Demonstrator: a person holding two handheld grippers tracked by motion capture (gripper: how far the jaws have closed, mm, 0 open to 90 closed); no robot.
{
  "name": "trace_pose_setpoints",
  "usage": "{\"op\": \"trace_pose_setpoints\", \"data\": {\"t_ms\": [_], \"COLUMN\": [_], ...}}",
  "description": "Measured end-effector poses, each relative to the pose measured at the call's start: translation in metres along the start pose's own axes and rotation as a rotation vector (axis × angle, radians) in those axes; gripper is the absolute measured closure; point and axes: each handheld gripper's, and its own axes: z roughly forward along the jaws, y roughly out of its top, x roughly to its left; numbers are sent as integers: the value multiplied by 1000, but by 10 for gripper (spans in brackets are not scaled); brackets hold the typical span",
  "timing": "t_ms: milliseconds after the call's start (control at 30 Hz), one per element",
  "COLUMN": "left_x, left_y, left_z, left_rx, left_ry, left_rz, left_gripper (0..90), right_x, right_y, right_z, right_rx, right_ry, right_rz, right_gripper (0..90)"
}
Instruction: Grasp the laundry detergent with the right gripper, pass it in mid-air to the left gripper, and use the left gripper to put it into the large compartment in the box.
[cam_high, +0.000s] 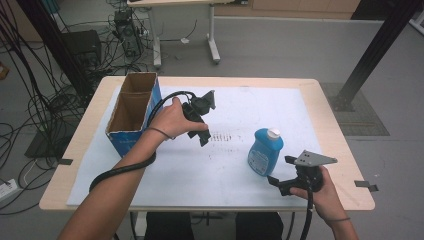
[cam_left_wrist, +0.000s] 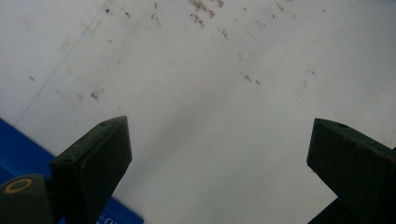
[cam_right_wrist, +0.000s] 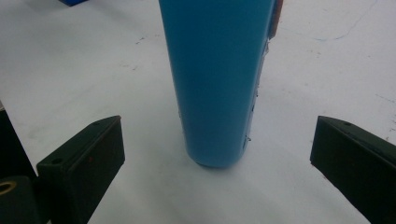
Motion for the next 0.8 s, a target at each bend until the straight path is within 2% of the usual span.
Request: {"op": "trace_pose_setpoints", "data": {"t_ms": [67,167,400,800], "left_x": [2,0,2,3], "left_y": [-3,-8,-19,-31], "left_z": [1,2,7,11], "left_rx": [2,0,0,-11], "left_ry": [-11,-2,-11,-47], "left_rz": [-3,-9,-21,-26], "left_gripper": [69,69,69,69], "right_x": [0,0,1,2], "right_y": [0,0,-1,-6], "right_z": [1,2,6,16], "right_rx": [-3,-7,-14,-38], "right_ry": [-4,-7,-11,-23], "right_rz": [0,2,4,15], "right_gripper": [30,30,32,34]}}
